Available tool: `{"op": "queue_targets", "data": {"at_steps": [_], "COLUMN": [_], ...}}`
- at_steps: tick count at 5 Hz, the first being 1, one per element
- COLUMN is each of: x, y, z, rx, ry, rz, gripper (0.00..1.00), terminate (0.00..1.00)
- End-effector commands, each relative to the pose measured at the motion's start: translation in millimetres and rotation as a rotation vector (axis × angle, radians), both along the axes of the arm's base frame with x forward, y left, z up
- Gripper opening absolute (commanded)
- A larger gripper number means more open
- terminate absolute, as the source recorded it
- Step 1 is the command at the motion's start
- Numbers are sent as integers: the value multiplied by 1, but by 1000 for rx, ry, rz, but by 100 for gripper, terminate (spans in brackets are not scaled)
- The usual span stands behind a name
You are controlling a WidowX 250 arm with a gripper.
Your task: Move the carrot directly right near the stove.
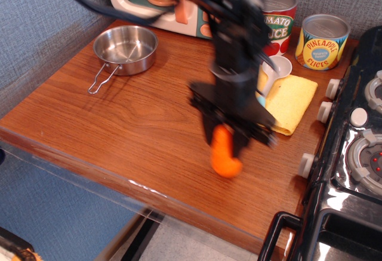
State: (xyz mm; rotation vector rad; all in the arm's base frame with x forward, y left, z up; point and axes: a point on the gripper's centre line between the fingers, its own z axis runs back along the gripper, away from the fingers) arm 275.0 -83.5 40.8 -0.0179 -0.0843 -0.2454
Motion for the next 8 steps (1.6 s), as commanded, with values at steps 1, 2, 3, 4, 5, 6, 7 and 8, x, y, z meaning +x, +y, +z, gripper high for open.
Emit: {"op": "queue_targets", "data": {"at_steps": [1, 2, 3, 4, 5, 6, 7, 8], "x": [-16, -15, -14, -14, -14, -16, -23, -26], "y": [-29, -23, -18, -16, -17, -8, 17, 46], "z": [1, -1, 2, 9, 26, 58, 78, 76], "rx": [9, 7, 17, 11, -15, -58, -63, -66], "ry": [-32, -21, -13, -30, -74, -153, -151, -114], "rz": [-73, -56, -27, -30, -32, 15, 129, 214], "gripper": [0, 0, 100, 100, 100, 100, 100, 100], "terminate": [0, 0, 0, 0, 0, 0, 0, 0]}}
